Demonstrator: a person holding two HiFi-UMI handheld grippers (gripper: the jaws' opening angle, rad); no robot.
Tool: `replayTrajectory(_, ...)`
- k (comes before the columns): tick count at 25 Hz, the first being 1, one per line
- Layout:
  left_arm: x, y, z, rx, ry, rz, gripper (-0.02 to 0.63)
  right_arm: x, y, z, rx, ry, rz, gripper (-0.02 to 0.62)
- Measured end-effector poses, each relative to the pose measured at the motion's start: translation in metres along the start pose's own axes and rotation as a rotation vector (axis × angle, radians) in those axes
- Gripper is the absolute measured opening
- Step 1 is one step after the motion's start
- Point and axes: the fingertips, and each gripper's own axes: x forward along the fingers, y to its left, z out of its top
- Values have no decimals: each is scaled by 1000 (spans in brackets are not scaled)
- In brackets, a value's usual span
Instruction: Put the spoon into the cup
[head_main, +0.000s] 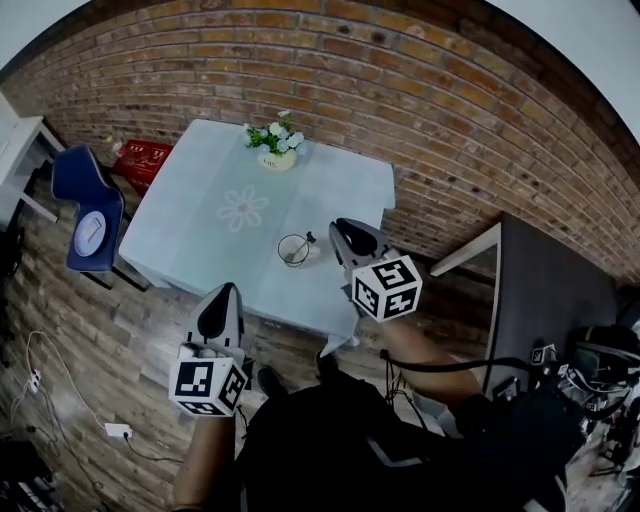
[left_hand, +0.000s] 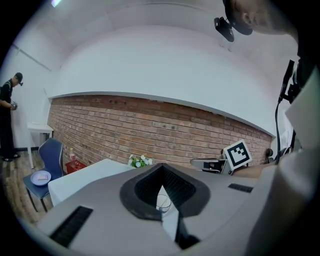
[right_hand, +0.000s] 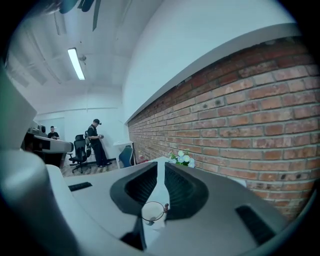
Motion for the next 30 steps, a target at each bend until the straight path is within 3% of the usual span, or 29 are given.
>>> replayTrajectory(8,15,0,16,17,-24,-63,9,-41,8,36,-16,-41,-47,44)
replayTrajectory(18,26,-18,33,27,-47,-154,11,-79,2,48,-32,-61,-149,25)
replayTrajectory(30,28,-16,36,26,-51,-155,9,-88,4,55,-40,-72,-173,18)
